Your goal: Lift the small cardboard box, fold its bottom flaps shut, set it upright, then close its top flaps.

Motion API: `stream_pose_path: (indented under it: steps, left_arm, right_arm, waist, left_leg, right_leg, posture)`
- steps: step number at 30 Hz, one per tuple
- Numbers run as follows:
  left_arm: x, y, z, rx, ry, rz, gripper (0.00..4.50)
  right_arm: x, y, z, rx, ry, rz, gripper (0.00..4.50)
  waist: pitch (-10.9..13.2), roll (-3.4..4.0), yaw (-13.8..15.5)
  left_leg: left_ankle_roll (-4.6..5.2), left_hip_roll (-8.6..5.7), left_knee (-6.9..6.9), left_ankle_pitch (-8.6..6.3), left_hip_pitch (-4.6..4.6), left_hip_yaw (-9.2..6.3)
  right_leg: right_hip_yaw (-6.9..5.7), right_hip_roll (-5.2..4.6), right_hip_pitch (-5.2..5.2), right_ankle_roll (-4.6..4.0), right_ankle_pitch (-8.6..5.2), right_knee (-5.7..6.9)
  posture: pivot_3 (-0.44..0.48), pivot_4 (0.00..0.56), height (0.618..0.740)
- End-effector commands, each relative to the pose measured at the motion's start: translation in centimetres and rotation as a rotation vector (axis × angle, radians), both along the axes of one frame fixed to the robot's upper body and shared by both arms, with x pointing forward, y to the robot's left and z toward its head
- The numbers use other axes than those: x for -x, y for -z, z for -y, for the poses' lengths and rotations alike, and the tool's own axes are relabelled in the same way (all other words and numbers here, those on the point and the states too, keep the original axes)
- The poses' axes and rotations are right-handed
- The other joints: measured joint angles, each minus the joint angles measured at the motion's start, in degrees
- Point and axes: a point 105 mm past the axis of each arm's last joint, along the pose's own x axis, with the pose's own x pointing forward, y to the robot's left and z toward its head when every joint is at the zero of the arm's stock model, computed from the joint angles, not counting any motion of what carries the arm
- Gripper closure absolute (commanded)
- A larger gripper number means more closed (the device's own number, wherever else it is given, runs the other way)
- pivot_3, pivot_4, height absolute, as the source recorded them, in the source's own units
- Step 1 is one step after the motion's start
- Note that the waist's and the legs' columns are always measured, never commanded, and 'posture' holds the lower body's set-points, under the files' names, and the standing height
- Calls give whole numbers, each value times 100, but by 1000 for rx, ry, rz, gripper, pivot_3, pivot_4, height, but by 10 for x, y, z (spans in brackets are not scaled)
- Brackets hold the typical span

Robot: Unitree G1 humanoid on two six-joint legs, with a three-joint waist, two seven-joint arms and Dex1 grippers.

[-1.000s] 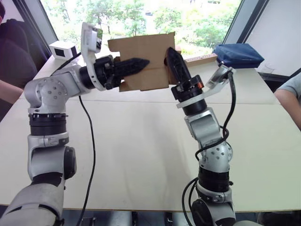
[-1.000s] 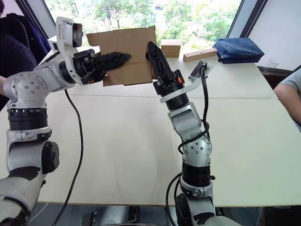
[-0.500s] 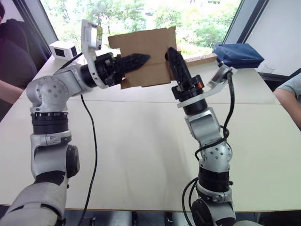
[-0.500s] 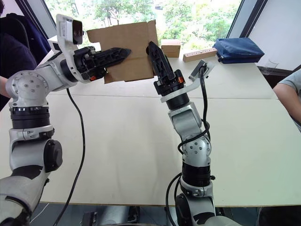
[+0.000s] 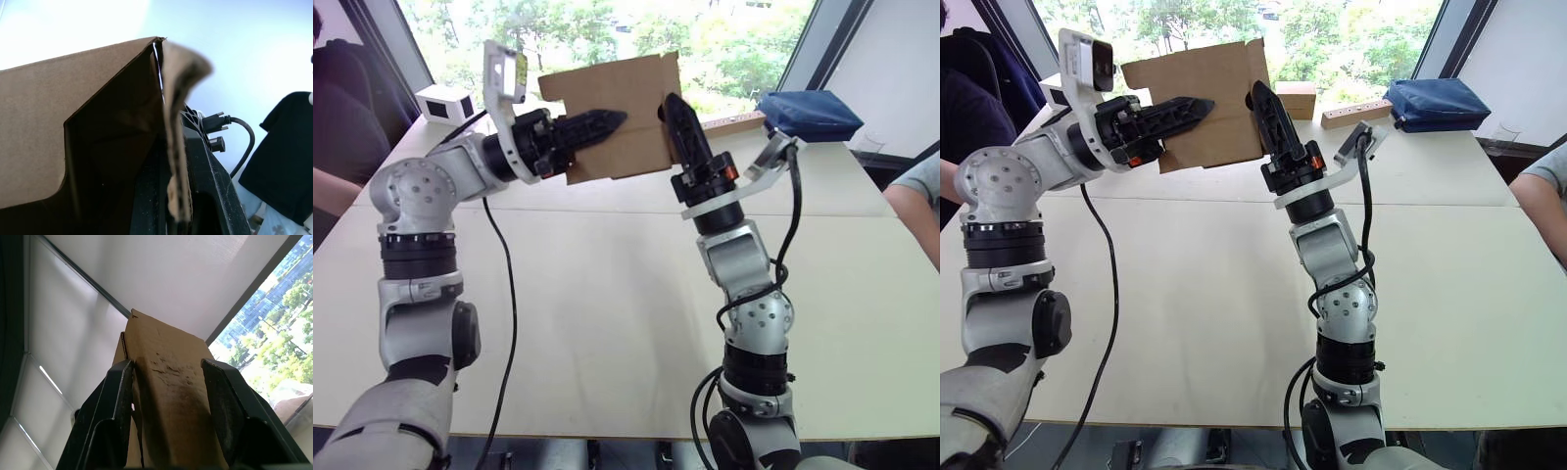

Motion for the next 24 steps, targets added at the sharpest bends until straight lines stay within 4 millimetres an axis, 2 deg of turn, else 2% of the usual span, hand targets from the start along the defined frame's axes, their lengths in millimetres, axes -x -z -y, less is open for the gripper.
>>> stream_pose_path:
  steps: [1, 4, 8, 14, 18, 24]
  left_arm:
    - [8, -19, -3, 56, 22, 47, 4500]
    - [7, -19, -4, 65, 24, 36, 4500]
    - [9, -20, -2, 75, 45, 19, 4500]
    - [14, -4, 10, 11, 55, 36, 4500]
    - [11, -1, 12, 21, 41, 25, 4500]
    - [6, -5, 10, 51, 14, 21, 4500]
  right_arm:
    - [15, -18, -7, -68, -69, 64, 2223]
    - [17, -17, -7, -52, -68, 66, 2223]
    - [12, -7, -13, 81, 9, 74, 2223]
    - [10, -24, -15, 68, 69, 98, 2223]
    - [18, -27, -26, 57, 19, 116, 2223]
    - [29, -18, -38, 81, -70, 130, 2223]
  waist:
    - [0, 0, -2]
    - [0, 0, -1]
    - [0, 0, -1]
    - [0, 0, -4]
    - [0, 0, 1]
    - [0, 0, -2]
  left_leg:
    - [0, 0, 0, 0, 0, 0]
    - [0, 0, 0, 0, 0, 0]
    - [3, 0, -1, -1, 0, 0]
    - [-5, 0, -1, 3, -1, 1]
    - [-10, 0, -2, 6, -1, 0]
    - [-8, 0, -3, 5, -3, -1]
  right_leg:
    - [0, 0, 0, 0, 0, 0]
    - [0, 0, 0, 0, 0, 0]
    - [0, 0, 0, 0, 0, 0]
    - [0, 0, -2, 0, 0, 0]
    - [0, 0, -2, 0, 0, 0]
    - [0, 0, -2, 0, 0, -2]
  posture:
    - [0, 150, 740]
    - [0, 150, 740]
    - [0, 150, 740]
    - [0, 150, 740]
    - [0, 150, 740]
    - [0, 150, 740]
